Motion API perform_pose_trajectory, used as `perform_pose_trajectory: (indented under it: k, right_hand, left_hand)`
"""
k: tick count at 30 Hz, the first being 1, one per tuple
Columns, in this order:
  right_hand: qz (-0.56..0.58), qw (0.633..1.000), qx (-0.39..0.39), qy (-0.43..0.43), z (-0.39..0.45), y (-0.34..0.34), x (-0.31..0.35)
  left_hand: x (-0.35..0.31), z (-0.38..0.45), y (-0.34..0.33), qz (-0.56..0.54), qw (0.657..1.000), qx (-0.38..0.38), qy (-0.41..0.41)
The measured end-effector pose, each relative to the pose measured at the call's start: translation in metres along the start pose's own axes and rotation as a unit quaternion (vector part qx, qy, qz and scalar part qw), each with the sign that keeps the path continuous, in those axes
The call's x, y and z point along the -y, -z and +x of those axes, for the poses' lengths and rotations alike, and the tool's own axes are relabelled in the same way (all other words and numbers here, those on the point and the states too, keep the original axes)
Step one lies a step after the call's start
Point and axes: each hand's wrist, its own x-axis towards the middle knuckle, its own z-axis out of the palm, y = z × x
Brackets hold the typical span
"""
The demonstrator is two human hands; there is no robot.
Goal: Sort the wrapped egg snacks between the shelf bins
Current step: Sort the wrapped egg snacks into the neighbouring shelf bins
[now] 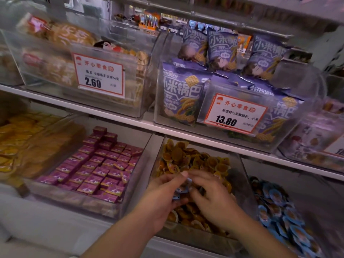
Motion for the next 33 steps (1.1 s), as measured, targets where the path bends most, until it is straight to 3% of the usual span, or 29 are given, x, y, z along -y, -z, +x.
perform_pose_trajectory:
  k: [3, 4, 6, 9, 16, 19, 24, 29, 33]
  right_hand:
    - [0.058, 0.996, -0.005, -0.072, 0.022, 0.005, -0.011]
    - [-0.018, 0.997, 0.007, -0.076, 0.035, 0.005, -0.020]
    - [-0.207, 0.970, 0.104, -0.071, 0.059, -0.001, -0.034]
    - [-0.311, 0.923, 0.215, -0.072, 0.073, -0.013, -0.052]
    - [-0.396, 0.889, 0.211, -0.097, 0.062, -0.004, -0.051]
    - [-0.367, 0.897, 0.214, -0.120, 0.042, 0.007, -0.048]
    - [-0.211, 0.921, 0.274, -0.180, 0.034, 0.029, -0.044]
    - [-0.160, 0.977, 0.099, -0.100, 0.063, 0.021, -0.032]
    - [-0.202, 0.953, 0.193, -0.114, 0.088, -0.010, -0.043]
  left_hand:
    - [0.001, 0.004, 0.000, -0.007, 1.000, -0.025, -0.002]
    - [0.000, 0.004, -0.001, -0.011, 1.000, -0.026, 0.008]
    - [-0.003, 0.005, -0.003, -0.007, 0.999, -0.019, 0.024]
    - [-0.004, 0.004, -0.004, -0.002, 1.000, -0.008, 0.026]
    - [-0.005, 0.002, -0.001, -0.004, 1.000, 0.015, 0.026]
    - [-0.005, 0.003, 0.000, -0.003, 1.000, 0.015, 0.025]
    - [-0.004, 0.002, -0.001, 0.005, 1.000, 0.001, 0.013]
    - [-0.005, 0.003, -0.005, 0.005, 1.000, -0.024, -0.001]
    - [-0.005, 0.002, -0.008, 0.006, 0.999, -0.038, -0.006]
